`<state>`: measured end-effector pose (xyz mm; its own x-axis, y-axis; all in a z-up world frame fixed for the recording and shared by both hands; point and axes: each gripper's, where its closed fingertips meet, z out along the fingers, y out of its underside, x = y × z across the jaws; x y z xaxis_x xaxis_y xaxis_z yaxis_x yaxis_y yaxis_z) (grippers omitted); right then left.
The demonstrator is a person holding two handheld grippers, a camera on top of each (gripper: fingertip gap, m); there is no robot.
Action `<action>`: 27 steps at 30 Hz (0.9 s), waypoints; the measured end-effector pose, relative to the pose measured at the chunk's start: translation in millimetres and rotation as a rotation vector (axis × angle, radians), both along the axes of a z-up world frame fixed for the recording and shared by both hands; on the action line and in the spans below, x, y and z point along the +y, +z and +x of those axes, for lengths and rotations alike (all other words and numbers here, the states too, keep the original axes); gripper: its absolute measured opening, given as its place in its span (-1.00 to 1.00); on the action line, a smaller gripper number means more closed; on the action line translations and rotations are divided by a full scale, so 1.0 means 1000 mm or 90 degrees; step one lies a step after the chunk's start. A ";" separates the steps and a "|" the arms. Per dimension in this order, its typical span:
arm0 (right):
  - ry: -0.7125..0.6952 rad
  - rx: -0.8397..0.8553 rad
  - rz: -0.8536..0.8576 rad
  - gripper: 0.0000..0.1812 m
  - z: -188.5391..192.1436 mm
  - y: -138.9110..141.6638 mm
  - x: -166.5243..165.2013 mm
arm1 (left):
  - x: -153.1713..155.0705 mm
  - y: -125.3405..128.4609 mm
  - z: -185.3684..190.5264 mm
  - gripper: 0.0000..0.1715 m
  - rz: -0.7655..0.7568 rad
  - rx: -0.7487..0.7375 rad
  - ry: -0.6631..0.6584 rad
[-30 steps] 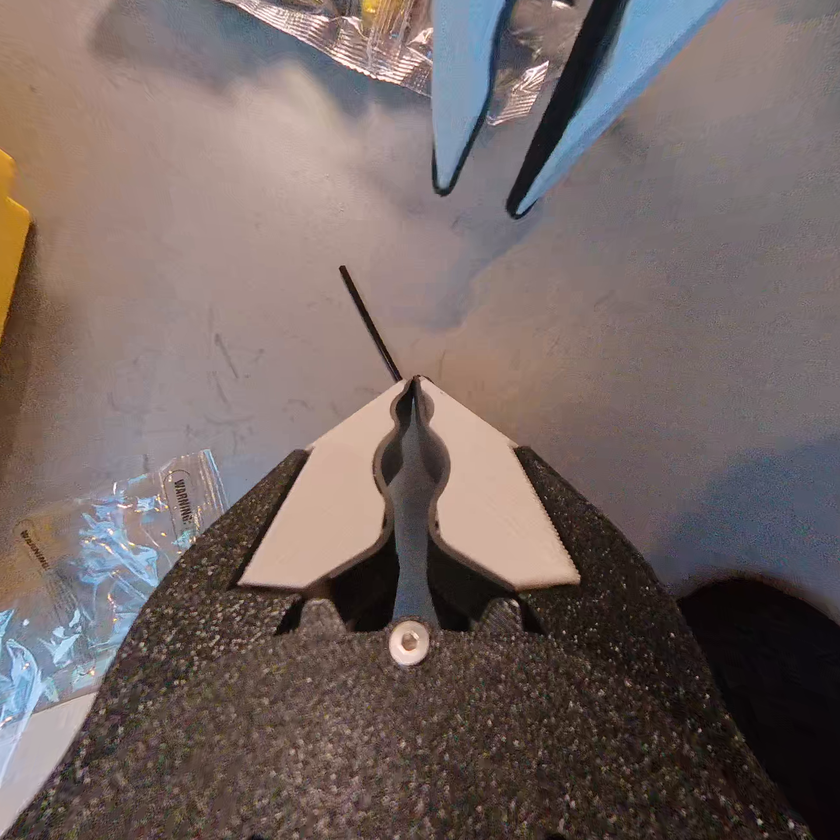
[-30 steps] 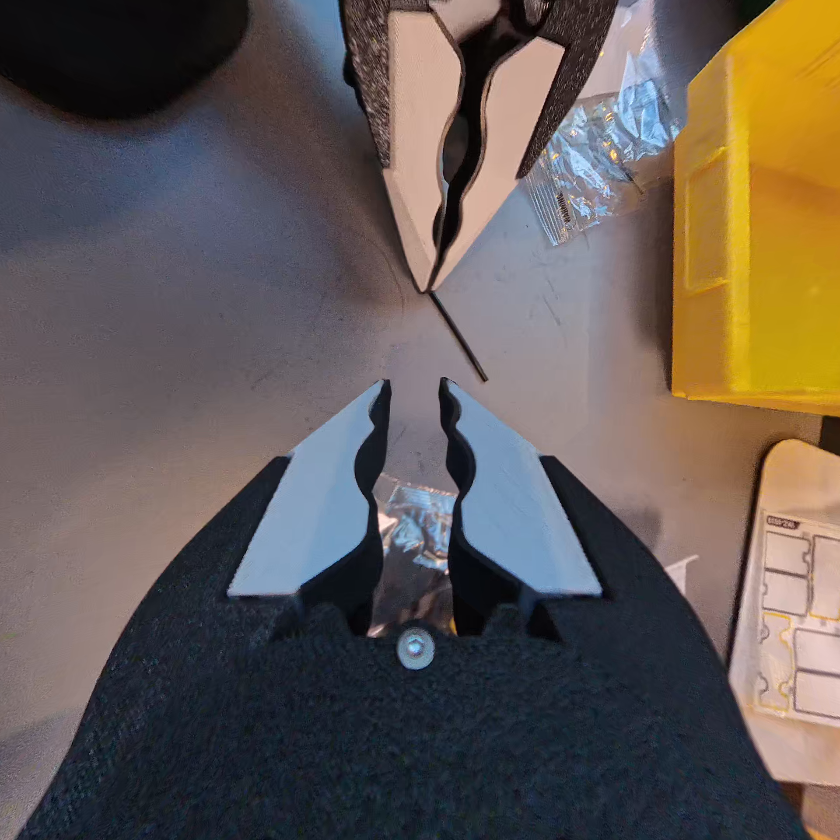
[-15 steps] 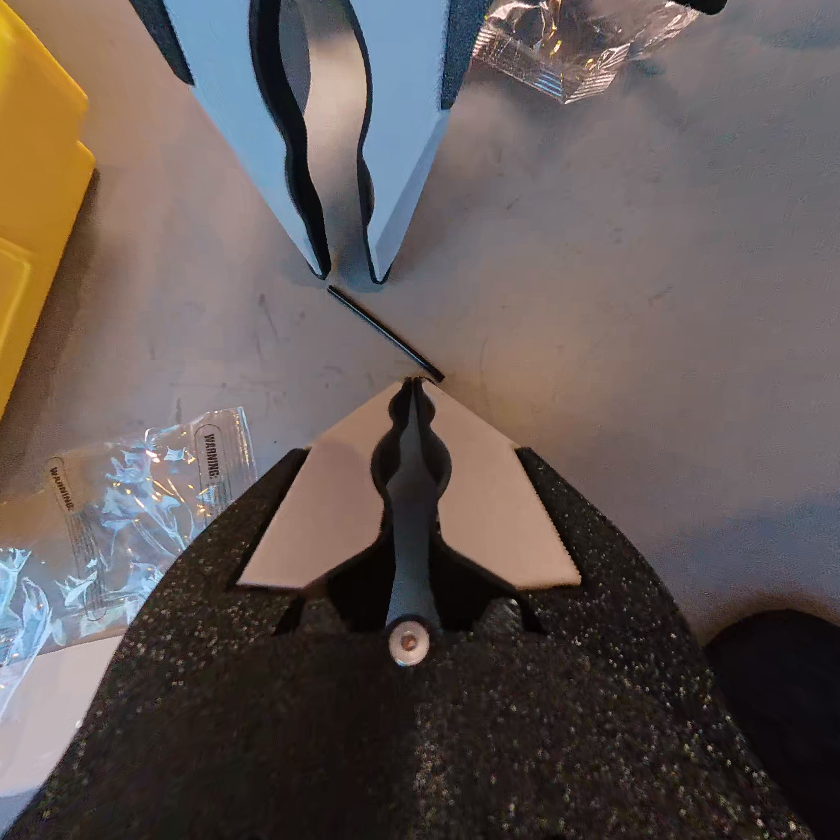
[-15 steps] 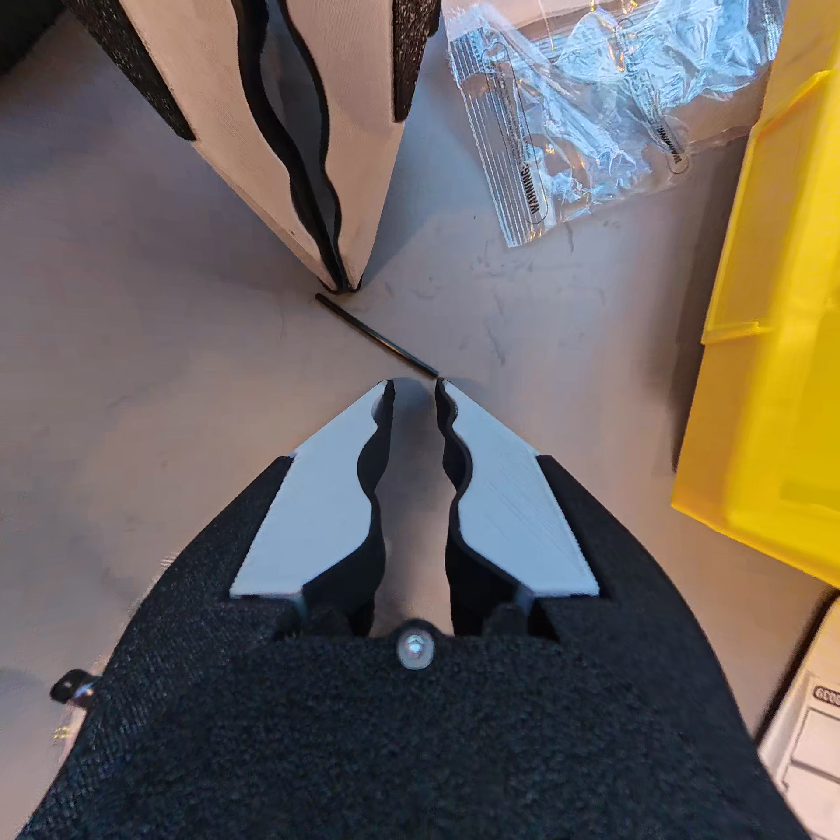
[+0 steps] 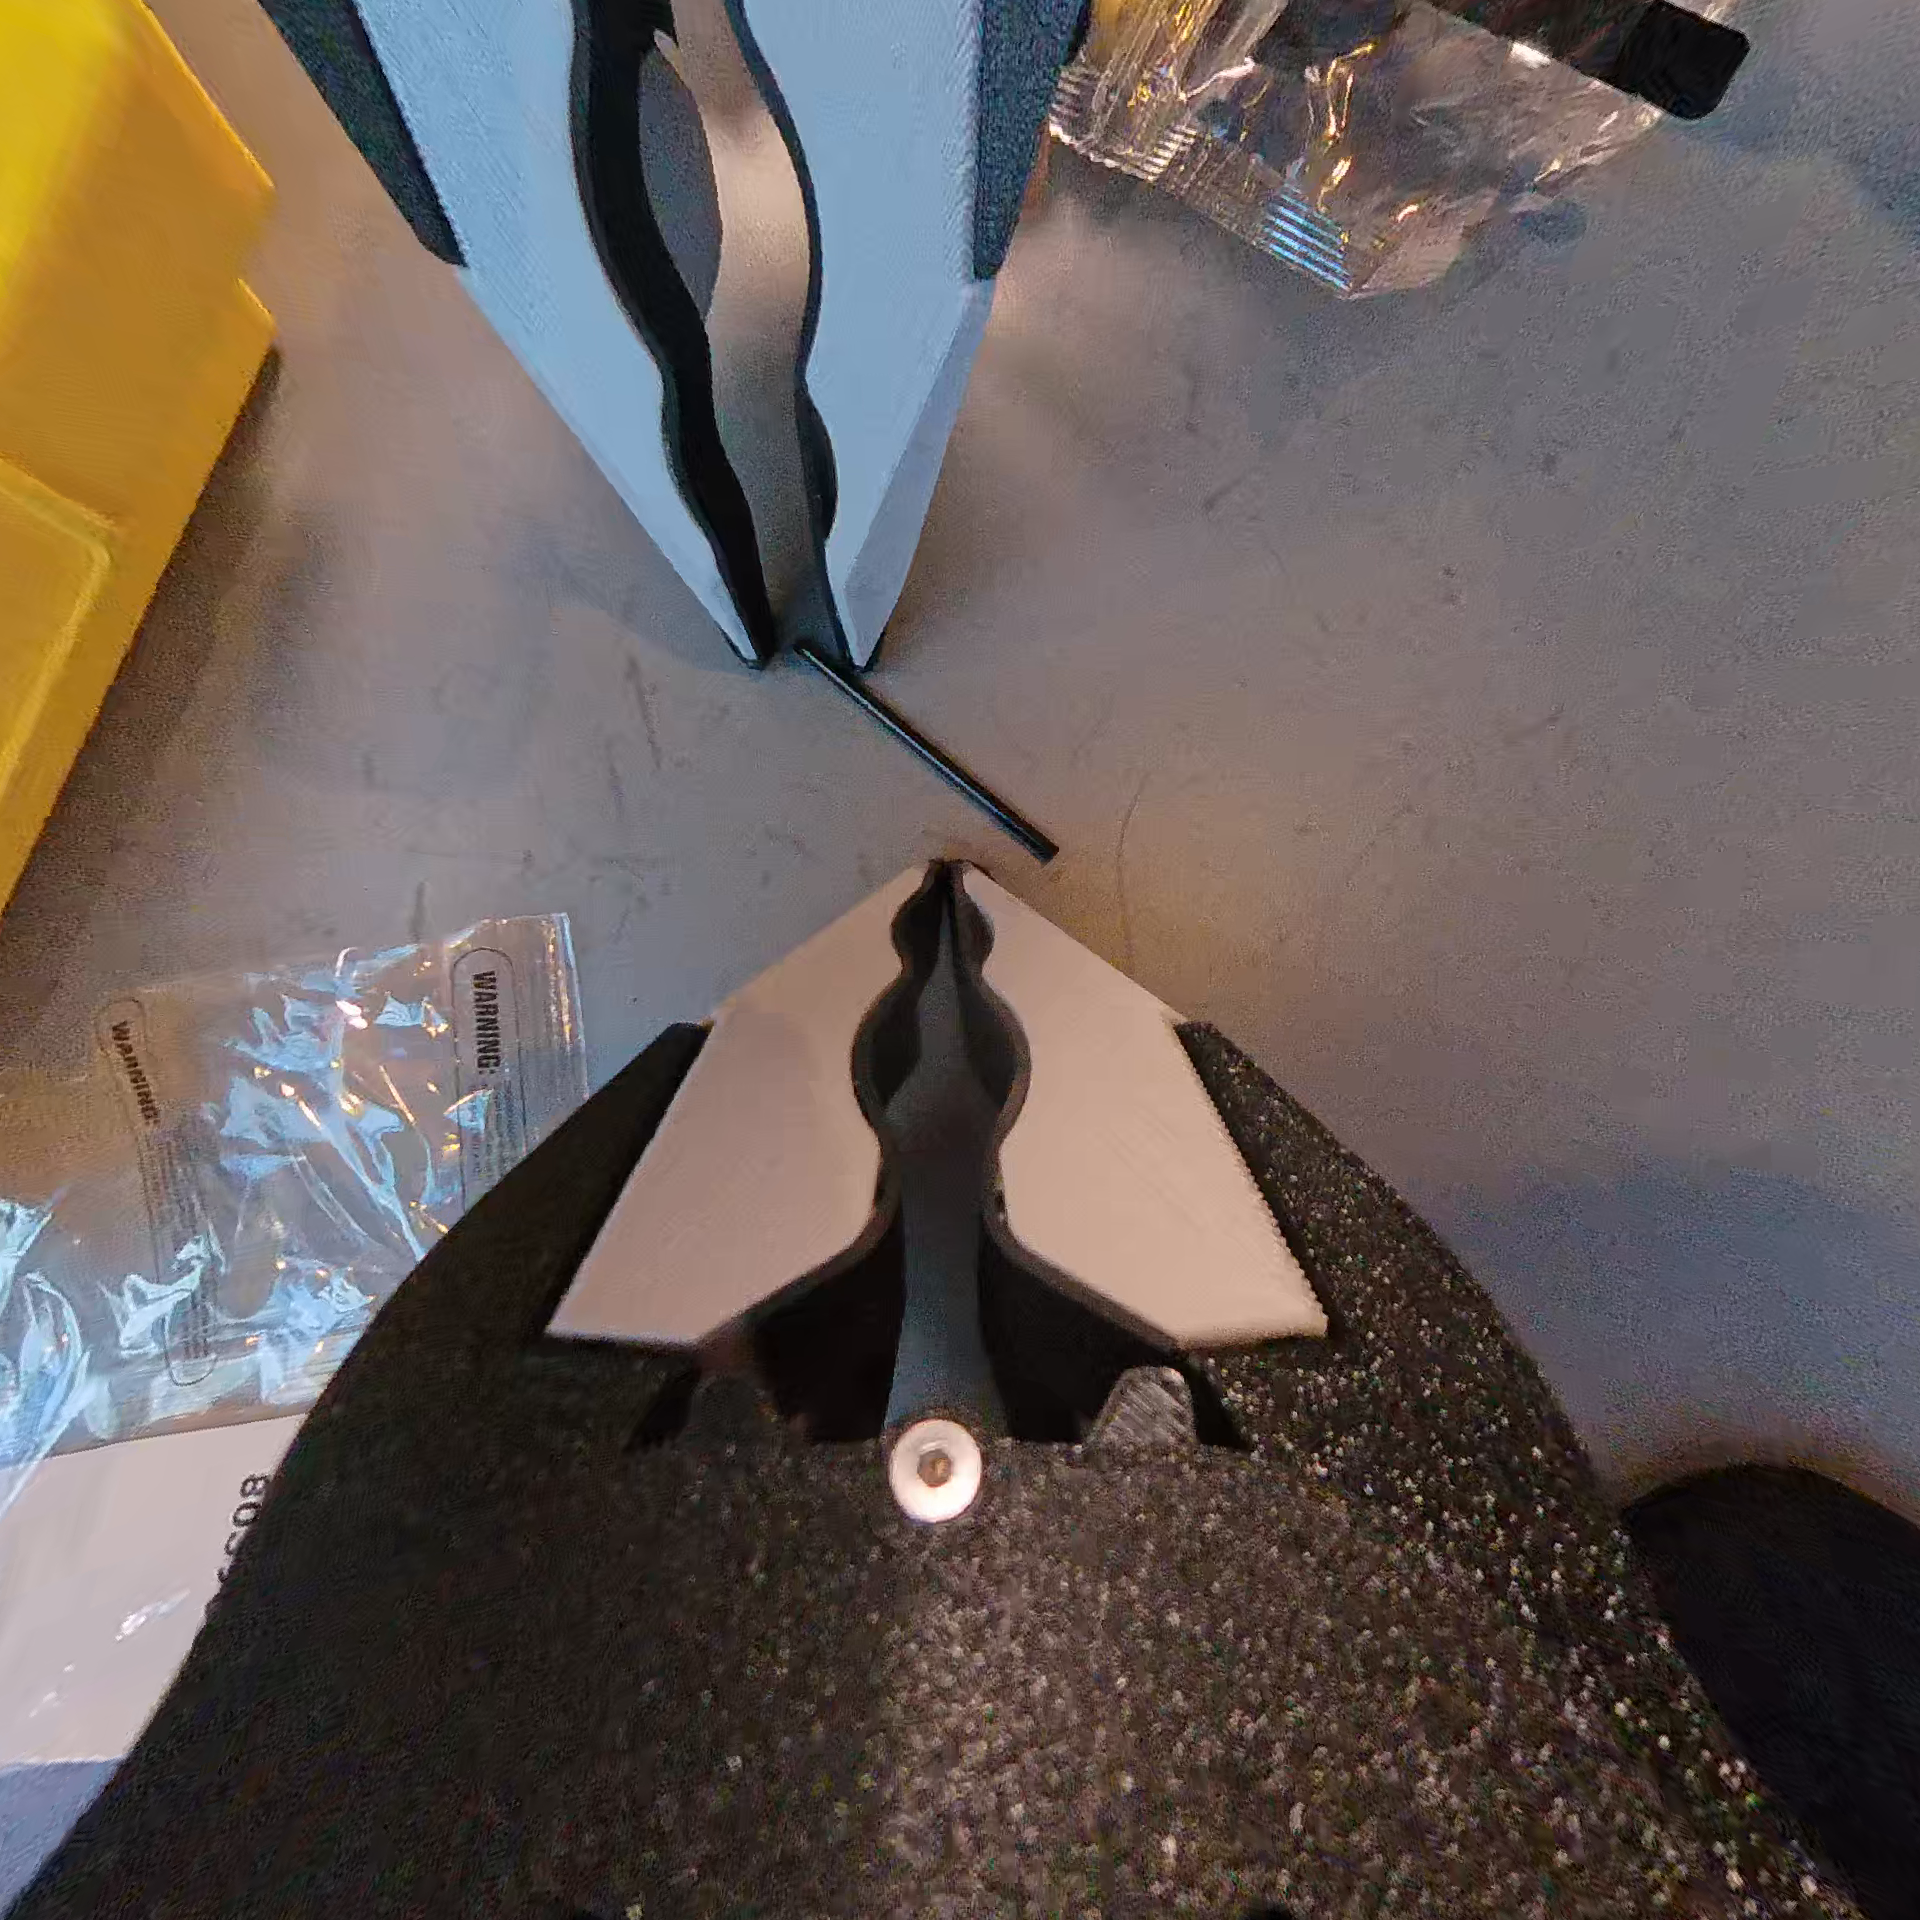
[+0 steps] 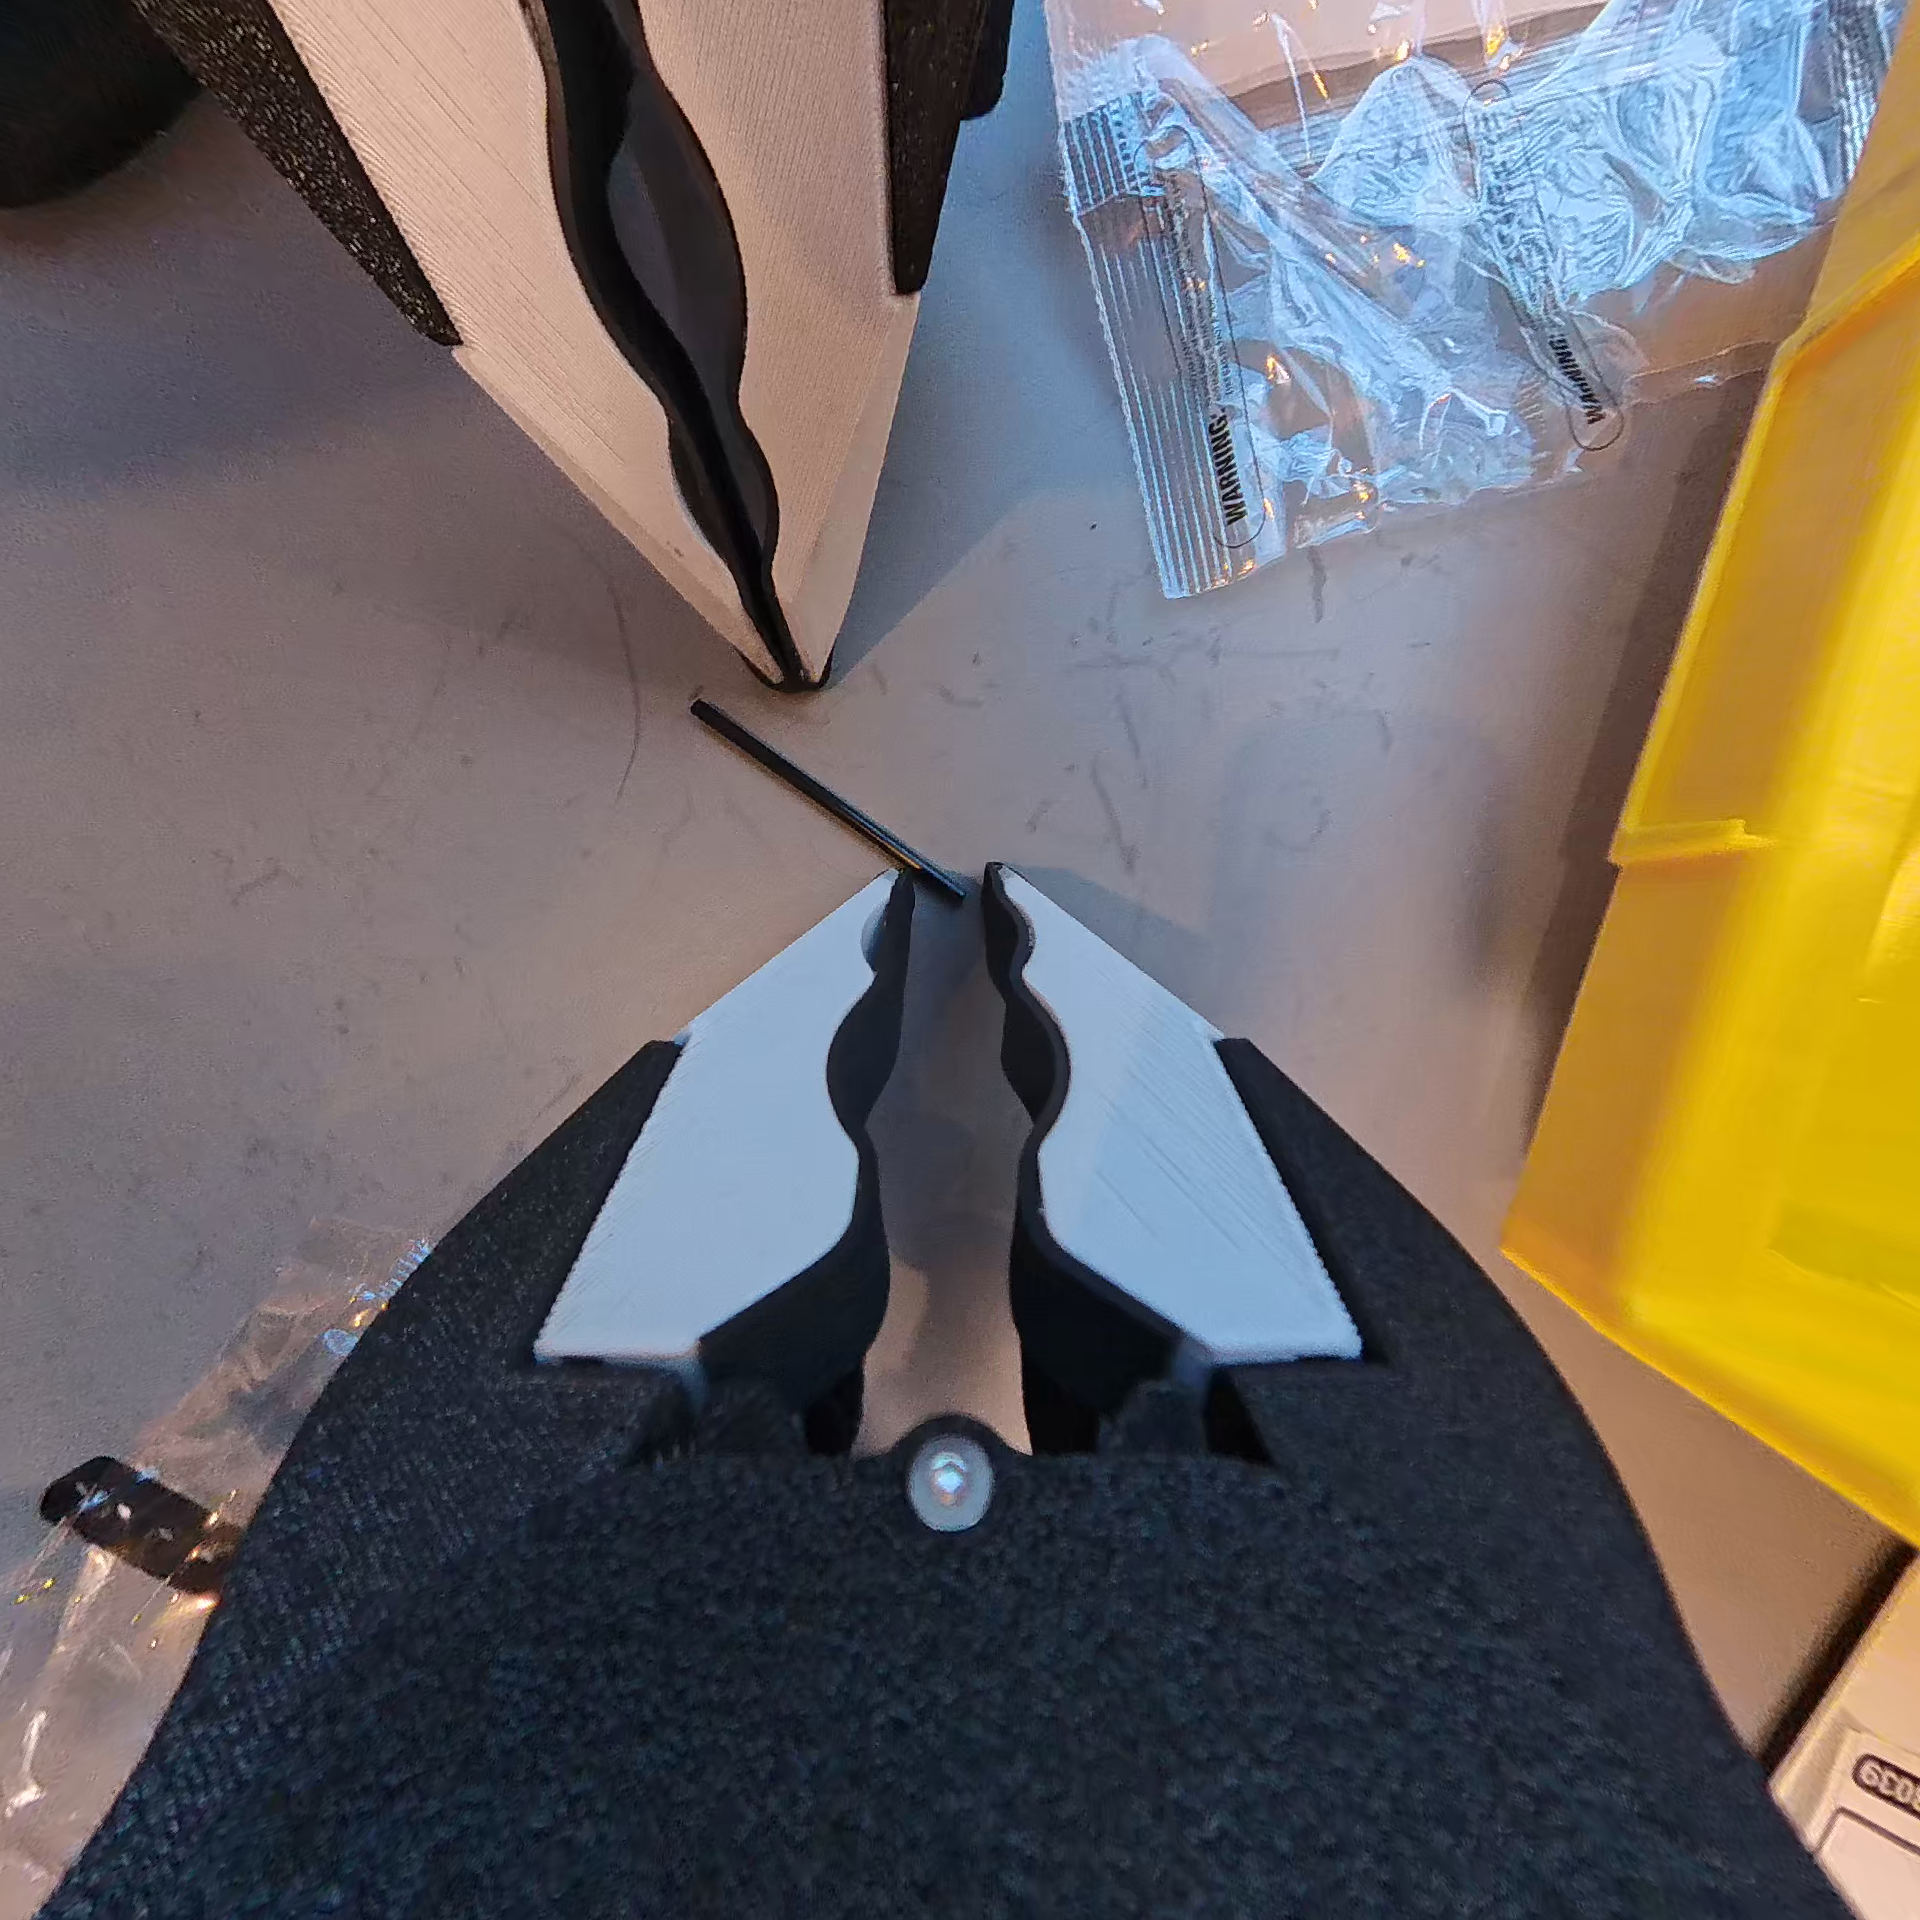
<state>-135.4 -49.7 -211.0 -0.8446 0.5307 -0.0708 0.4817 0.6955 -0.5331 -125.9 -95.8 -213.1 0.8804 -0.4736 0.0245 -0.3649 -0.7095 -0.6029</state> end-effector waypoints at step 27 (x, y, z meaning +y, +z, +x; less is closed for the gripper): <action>0.057 -0.025 -0.048 -0.85 0.038 0.012 -0.008 | 0.005 -0.001 0.013 -0.99 0.030 -0.013 0.001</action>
